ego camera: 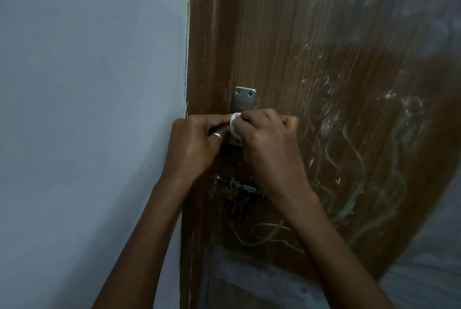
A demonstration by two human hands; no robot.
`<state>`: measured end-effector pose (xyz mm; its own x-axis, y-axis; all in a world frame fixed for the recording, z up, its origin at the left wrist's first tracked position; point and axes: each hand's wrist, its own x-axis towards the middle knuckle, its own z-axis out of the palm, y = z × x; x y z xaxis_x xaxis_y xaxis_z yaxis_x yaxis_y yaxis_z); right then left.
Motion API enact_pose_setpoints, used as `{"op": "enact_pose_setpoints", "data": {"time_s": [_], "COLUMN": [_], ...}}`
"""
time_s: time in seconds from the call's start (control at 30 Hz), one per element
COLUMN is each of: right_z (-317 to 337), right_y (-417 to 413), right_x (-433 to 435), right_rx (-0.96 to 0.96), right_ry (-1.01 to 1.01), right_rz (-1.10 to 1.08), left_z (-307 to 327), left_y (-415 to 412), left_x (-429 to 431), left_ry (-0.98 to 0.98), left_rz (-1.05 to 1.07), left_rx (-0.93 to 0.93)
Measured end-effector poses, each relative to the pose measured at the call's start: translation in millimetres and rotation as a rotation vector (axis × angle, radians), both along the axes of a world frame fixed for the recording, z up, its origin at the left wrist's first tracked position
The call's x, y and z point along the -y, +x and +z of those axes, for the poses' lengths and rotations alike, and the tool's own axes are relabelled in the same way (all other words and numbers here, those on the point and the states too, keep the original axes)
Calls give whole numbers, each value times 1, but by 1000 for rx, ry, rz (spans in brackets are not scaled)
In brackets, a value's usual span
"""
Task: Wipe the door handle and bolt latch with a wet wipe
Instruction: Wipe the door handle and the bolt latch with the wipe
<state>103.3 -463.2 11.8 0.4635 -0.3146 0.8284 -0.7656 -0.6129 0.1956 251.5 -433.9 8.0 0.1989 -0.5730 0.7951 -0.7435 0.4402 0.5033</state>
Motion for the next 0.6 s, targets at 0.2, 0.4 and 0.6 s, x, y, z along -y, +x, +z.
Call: {"op": "enact_pose_setpoints", "data": {"time_s": [0.2,0.4,0.6], "right_z": [0,16,53], "right_y": [-53,-47,-6], "right_x": [-3,0,15], "right_rx": [-18,11,-12], "right_ry": [22,53,113], "right_rz": [9,87,243], "left_z": [-1,-2,-3], "left_y": [-3,-4,-2], "left_x": [1,1,2], "left_ry": [20,14,2], "left_rz": [38,32,7], "left_rx": [-61,-87,-65]}}
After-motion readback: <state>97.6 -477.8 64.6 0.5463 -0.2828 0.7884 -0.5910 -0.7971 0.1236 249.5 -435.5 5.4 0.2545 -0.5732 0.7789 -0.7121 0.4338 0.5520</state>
